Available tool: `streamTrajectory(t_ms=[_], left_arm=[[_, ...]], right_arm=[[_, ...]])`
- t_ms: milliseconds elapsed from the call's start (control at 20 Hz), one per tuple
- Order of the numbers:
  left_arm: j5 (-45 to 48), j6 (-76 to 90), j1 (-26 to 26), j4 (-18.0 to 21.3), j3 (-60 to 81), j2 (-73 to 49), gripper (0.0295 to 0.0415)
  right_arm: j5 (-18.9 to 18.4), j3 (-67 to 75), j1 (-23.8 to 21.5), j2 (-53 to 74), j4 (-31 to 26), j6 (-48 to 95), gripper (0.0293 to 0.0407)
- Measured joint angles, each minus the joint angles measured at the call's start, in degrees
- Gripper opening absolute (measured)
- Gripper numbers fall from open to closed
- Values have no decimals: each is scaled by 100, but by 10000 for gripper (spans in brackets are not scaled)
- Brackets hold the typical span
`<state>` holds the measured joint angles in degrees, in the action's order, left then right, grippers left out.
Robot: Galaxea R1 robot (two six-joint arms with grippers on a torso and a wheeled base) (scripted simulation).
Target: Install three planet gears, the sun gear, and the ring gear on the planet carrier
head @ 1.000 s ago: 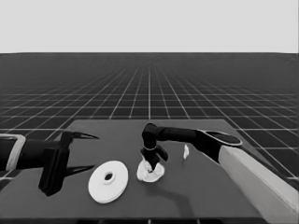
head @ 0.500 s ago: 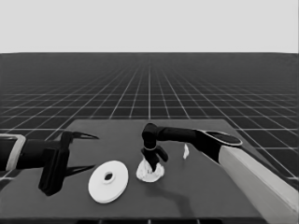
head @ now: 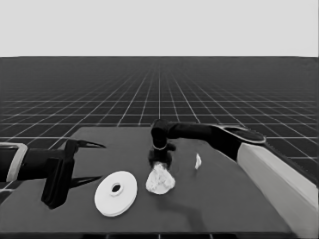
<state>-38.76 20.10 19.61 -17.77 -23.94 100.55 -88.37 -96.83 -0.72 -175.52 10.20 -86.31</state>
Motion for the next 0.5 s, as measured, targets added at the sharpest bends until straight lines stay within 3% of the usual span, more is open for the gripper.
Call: streamTrajectory(t_ms=[300, 350, 400, 500], left_arm=[[0, 0, 0, 0, 0, 0, 385], [0, 0, 0, 0, 0, 0, 385], [0, 0, 0, 0, 0, 0, 385], [0, 0, 0, 0, 0, 0, 385]], right_arm=[[9, 21, -89, 11, -95, 699, 385], [859, 2628, 625, 1597, 1153, 3109, 405], [1357, 4611, 1300, 4010, 1903, 4637, 395], [1820, 6473, 1860, 6348, 2604, 6065, 386]])
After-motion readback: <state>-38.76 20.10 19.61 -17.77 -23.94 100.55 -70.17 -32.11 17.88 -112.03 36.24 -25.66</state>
